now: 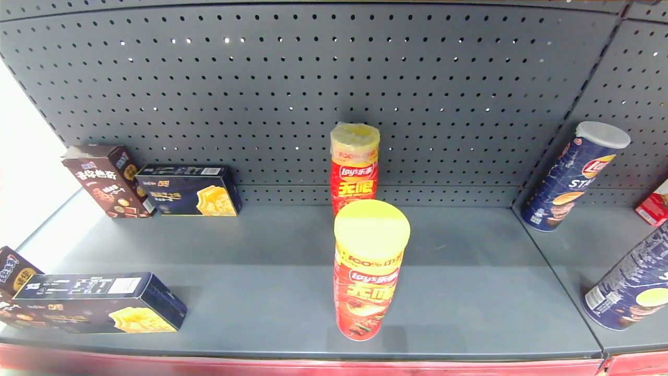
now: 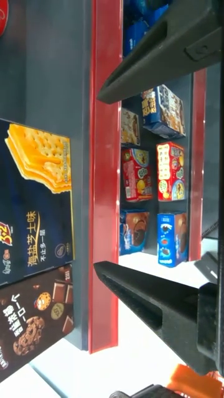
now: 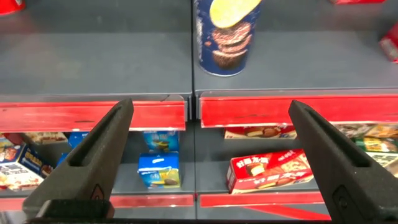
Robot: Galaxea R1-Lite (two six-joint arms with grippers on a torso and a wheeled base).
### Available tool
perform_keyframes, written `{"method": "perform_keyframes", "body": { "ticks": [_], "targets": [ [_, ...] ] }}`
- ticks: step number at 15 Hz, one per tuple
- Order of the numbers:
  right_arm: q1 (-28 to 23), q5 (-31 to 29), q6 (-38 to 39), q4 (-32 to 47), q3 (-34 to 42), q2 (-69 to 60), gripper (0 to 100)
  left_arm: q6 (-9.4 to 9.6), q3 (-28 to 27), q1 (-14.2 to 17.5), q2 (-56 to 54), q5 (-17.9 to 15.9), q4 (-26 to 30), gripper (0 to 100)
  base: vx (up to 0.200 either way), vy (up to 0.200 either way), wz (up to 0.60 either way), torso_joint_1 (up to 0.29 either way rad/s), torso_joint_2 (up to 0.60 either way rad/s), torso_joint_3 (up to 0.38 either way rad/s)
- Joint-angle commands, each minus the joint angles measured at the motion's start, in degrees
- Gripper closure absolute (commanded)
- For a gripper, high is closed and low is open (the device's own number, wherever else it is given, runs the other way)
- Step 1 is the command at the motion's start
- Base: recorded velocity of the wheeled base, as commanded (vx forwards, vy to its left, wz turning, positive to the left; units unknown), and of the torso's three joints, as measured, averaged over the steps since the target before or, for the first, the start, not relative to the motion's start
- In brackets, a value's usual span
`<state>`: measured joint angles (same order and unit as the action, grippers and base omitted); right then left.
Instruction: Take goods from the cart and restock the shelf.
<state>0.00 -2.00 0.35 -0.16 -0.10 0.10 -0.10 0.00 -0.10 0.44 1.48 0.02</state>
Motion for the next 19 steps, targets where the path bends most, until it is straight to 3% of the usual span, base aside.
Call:
{"method": "perform_keyframes", "body": {
  "ticks": [1,3,19],
  "targets": [
    [0.0,-0.02,0.0,-0.02,0.01,0.08,0,0.01,0.0,0.01,0.09,0.02,-0.02,0,0.0,0.0,0.0,0.0,0.0,0.0],
    [0.0,-0.02,0.0,-0.02,0.01,0.08,0,-0.08,0.0,0.01,0.09,0.11,-0.02,0,-0.2,0.0,0.0,0.002,0.0,0.005],
    [0.0,0.07,-0.27,-0.02,0.01,0.08,0,-0.08,0.0,0.01,0.09,0.02,-0.02,0,0.0,0.0,0.0,0.0,0.0,0.0]
  ]
}}
